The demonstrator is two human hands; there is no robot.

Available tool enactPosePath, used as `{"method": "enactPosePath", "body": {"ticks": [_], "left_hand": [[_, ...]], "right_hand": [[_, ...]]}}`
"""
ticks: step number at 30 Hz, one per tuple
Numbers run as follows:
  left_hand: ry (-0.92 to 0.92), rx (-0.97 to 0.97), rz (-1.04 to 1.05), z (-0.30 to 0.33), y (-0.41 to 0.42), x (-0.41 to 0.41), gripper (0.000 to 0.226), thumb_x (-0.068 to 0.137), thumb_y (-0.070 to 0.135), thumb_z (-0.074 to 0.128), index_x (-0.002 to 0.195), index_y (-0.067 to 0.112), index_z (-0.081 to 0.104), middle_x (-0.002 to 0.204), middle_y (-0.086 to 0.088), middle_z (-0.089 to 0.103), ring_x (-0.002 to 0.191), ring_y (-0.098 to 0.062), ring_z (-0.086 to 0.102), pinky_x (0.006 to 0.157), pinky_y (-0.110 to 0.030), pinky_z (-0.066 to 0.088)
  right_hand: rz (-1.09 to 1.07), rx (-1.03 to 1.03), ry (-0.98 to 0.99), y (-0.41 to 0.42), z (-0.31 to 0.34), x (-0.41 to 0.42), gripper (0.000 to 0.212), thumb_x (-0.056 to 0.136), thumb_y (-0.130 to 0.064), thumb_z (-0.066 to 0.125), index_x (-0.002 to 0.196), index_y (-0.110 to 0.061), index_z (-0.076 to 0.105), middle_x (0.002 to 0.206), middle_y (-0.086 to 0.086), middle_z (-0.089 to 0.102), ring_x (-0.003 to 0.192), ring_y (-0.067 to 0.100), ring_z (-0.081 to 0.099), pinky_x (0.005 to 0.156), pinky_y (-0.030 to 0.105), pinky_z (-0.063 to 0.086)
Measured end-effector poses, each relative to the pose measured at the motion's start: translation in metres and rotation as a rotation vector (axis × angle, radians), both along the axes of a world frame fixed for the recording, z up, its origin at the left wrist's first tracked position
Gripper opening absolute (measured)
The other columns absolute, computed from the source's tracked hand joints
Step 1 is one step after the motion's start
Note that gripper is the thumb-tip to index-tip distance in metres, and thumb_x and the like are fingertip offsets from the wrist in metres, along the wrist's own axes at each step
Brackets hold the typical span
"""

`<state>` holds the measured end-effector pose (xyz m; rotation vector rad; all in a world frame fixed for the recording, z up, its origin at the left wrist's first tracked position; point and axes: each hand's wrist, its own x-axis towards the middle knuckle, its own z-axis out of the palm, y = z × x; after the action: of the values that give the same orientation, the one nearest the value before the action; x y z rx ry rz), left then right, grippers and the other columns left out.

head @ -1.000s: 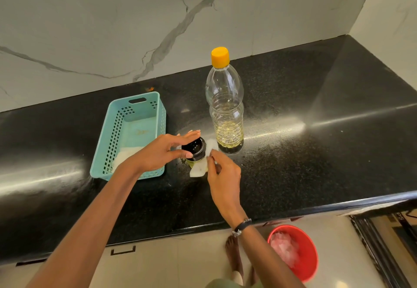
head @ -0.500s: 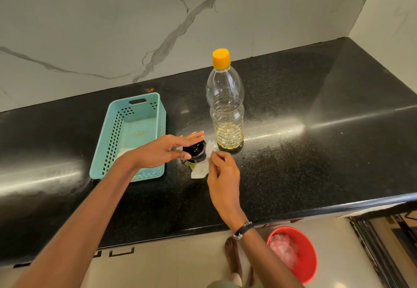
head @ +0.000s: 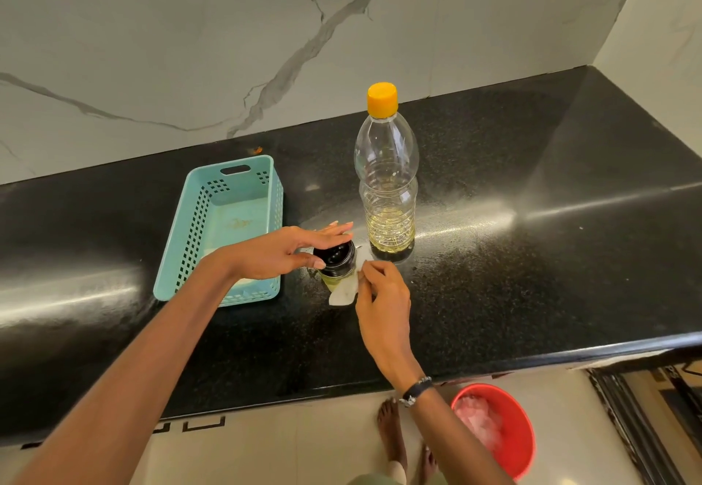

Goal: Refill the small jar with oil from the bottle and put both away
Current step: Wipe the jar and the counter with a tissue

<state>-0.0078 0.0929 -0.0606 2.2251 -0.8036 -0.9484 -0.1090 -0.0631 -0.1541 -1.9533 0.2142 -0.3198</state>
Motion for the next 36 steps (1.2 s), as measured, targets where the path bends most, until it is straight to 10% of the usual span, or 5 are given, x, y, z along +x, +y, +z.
{"method": "enactPosePath", "body": {"ticks": [11,16,24,29,36], "left_hand": [[-0.113,0.019,-0.06,0.003,0.003,-0.011,0.059,0.1,0.015,0.045,0.149,0.039,0.021,0.158,0.023,0.0,0.144,0.003,-0.012,0.118,-0.032,-0.003],[-0.306,0.102,0.358,-0.008,-0.01,-0.04,0.084,0.08,0.058,0.058,0.151,0.03,0.022,0.157,0.007,0.02,0.147,-0.014,0.011,0.121,-0.042,0.014],[-0.418,0.071,0.426,-0.02,-0.012,-0.038,0.064,0.085,0.039,0.066,0.143,0.025,0.042,0.143,-0.004,0.048,0.127,-0.038,0.048,0.114,-0.048,0.03],[-0.25,-0.052,0.349,-0.007,-0.009,-0.032,0.061,0.085,0.023,0.068,0.141,0.026,0.043,0.139,0.013,0.041,0.137,-0.006,0.018,0.119,-0.036,0.016],[-0.046,-0.091,0.167,-0.007,0.0,-0.015,0.063,0.087,0.014,0.066,0.143,0.026,0.041,0.148,0.013,0.037,0.13,0.018,0.027,0.12,-0.027,0.002]], "right_hand": [[0.08,-0.025,0.102,-0.014,-0.02,0.008,0.015,0.094,-0.01,0.054,0.102,-0.007,0.067,0.094,-0.003,0.062,0.086,0.008,0.057,0.075,0.019,0.044],[0.058,0.179,0.036,-0.014,0.001,0.005,0.028,0.093,-0.011,0.058,0.121,-0.014,0.058,0.109,-0.006,0.062,0.098,0.001,0.06,0.082,0.004,0.045],[0.109,0.105,-0.074,-0.014,0.001,0.021,0.025,0.093,-0.008,0.056,0.114,-0.011,0.068,0.11,-0.004,0.069,0.101,0.001,0.061,0.089,0.016,0.048],[0.14,0.012,0.095,-0.016,-0.016,0.016,0.017,0.094,-0.01,0.053,0.097,-0.008,0.071,0.085,0.0,0.066,0.076,0.007,0.057,0.067,0.02,0.039],[0.075,0.023,0.01,-0.012,0.002,-0.001,0.022,0.095,-0.012,0.054,0.073,-0.017,0.055,0.062,-0.015,0.045,0.056,0.002,0.043,0.055,0.011,0.033]]}}
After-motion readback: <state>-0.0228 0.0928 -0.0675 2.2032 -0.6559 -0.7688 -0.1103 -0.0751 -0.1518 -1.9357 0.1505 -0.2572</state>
